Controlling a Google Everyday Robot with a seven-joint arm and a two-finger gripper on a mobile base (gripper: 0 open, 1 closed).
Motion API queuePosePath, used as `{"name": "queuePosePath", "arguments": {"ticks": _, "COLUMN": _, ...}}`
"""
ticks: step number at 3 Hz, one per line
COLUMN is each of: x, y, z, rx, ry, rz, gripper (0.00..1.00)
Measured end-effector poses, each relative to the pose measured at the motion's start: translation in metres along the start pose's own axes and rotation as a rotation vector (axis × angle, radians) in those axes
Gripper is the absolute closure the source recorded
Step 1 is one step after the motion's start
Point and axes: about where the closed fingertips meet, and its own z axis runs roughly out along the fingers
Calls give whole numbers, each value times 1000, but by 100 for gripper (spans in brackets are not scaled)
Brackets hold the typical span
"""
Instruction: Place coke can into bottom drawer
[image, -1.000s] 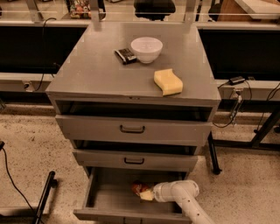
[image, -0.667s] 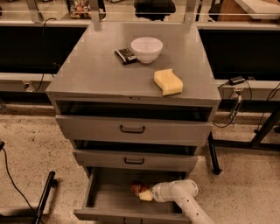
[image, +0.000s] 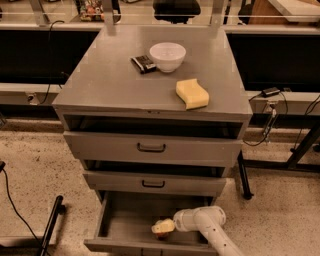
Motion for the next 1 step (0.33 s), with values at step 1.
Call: {"name": "queuePosePath", "arguments": {"ticks": 1, "x": 0, "y": 0, "z": 0, "rx": 0, "ry": 0, "rz": 0, "gripper": 0}}
